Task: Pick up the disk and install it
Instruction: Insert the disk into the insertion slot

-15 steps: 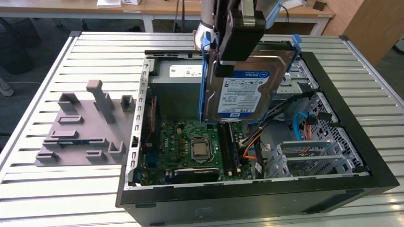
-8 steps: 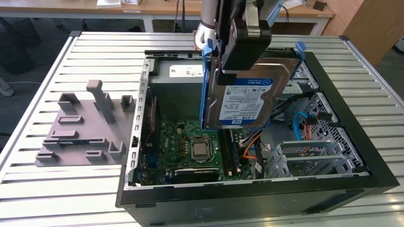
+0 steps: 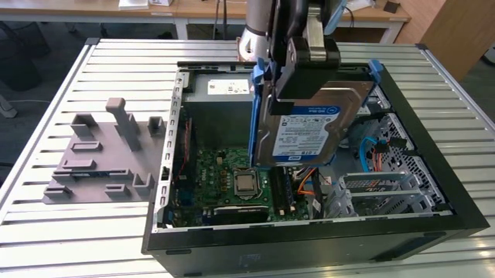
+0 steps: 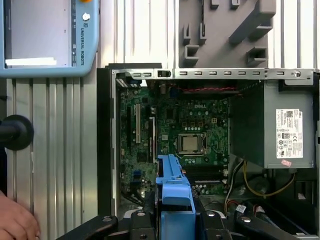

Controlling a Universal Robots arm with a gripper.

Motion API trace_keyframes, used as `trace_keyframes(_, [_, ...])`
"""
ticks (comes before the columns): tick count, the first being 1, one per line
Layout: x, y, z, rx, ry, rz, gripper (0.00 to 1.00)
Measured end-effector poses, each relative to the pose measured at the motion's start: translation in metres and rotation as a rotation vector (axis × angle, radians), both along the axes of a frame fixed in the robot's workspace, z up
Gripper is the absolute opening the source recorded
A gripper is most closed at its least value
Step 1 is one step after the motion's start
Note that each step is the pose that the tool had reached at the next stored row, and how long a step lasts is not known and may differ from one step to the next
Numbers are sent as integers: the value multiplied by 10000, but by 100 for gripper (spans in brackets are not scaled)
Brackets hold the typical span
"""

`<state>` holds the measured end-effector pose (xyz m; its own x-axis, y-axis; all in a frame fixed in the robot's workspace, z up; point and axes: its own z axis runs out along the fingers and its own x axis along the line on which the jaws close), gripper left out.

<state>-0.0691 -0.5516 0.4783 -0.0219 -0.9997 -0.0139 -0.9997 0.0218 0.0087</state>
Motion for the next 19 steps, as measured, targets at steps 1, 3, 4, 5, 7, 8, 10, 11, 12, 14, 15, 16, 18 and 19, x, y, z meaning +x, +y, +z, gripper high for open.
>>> trace_keyframes(1, [1, -5, -2, 0, -58, 2, 36])
trace_keyframes(3, [14, -12, -13, 3, -90, 4, 36])
trace_keyframes(4, [35, -16, -16, 1, -90, 2, 36])
trace_keyframes(5, [61, -22, -21, 1, -89, 2, 36])
trace_keyframes(7, [116, -33, -30, 0, -86, 2, 36])
trace_keyframes(8, [145, -39, -35, -1, -84, 3, 36])
trace_keyframes(10, [201, -53, -47, 1, -80, 3, 36])
trace_keyframes(11, [223, -60, -53, -1, -75, 3, 36])
trace_keyframes(12, [242, -68, -59, -1, -72, 3, 36])
trace_keyframes(14, [268, -89, -73, 1, -70, 3, 36])
trace_keyframes(15, [280, -101, -78, 0, -69, 3, 36])
trace_keyframes(16, [290, -112, -82, 0, -68, 4, 36])
trace_keyframes(18, [311, -128, -90, 0, -68, 3, 36])
trace_keyframes(19, [323, -133, -93, 2, -69, 3, 36])
